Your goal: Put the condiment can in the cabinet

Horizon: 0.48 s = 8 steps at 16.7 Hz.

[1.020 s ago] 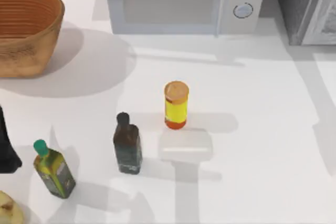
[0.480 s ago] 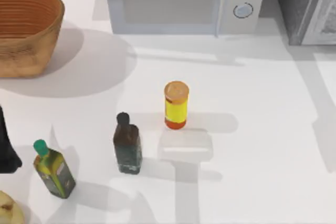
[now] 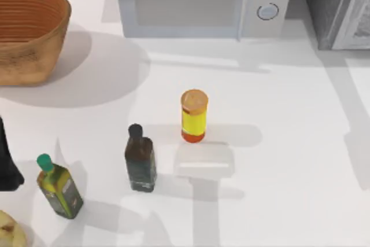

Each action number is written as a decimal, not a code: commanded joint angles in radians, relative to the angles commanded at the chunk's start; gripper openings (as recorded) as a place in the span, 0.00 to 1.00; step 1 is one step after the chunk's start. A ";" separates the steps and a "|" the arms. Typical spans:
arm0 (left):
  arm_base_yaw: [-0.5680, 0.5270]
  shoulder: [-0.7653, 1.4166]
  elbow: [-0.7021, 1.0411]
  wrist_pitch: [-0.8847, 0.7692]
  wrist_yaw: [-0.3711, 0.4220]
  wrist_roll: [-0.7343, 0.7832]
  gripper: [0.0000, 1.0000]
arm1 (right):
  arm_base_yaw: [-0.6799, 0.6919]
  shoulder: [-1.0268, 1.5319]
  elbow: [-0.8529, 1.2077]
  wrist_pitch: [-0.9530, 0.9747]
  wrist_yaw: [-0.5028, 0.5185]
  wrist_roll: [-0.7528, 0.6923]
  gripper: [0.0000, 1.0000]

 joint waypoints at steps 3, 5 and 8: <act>0.000 0.000 0.000 0.000 0.000 0.000 1.00 | 0.000 0.000 0.000 0.000 0.000 0.000 1.00; 0.000 0.000 0.000 0.000 0.000 0.000 1.00 | 0.000 0.000 0.000 0.000 0.000 0.000 1.00; 0.000 0.000 0.000 0.000 0.000 0.000 1.00 | 0.000 0.000 0.000 0.000 0.000 0.000 1.00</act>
